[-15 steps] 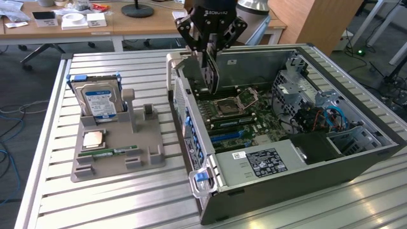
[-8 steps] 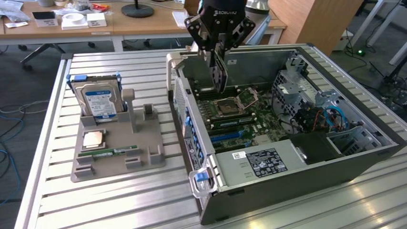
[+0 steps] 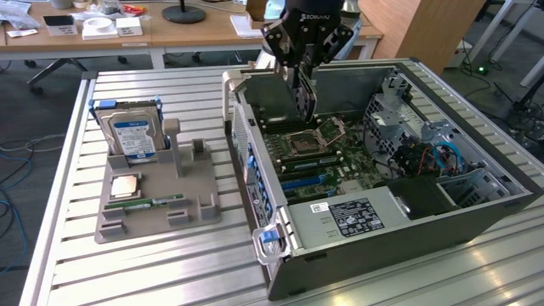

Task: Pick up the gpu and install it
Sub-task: 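Pick up the gpu and move the gpu toward the slot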

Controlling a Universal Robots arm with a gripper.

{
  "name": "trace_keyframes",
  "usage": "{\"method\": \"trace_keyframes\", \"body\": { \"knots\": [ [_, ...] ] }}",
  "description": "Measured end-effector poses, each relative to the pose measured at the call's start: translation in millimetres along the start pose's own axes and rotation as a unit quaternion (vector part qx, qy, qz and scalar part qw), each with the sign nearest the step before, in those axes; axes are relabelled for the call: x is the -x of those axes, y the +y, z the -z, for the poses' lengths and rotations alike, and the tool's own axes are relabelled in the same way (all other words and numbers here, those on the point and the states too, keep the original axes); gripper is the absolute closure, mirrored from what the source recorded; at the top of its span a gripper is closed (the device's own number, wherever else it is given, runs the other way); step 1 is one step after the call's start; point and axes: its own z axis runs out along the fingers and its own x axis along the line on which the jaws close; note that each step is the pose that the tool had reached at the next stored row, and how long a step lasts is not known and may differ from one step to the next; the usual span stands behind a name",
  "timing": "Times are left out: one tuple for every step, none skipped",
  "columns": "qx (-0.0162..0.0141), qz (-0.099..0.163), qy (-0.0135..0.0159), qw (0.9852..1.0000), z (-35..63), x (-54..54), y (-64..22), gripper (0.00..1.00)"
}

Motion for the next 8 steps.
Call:
{"method": "trace_keyframes", "body": {
  "knots": [
    [0.0000,0.000,0.0000,1.0000,-0.1,2.6,0.1,0.74],
    [0.0000,0.000,0.0000,1.0000,-0.1,5.3,0.2,0.74],
    [0.0000,0.000,0.0000,1.0000,-0.2,7.8,0.4,0.74],
    [0.0000,0.000,0.0000,1.0000,-0.3,10.2,0.4,0.74],
    [0.0000,0.000,0.0000,1.0000,-0.3,12.8,0.5,0.74],
    [0.0000,0.000,0.0000,1.0000,-0.4,15.1,0.6,0.74],
    [0.0000,0.000,0.0000,1.0000,-0.4,17.4,0.7,0.74],
    [0.0000,0.000,0.0000,1.0000,-0.5,19.5,0.8,0.74]
  ]
}}
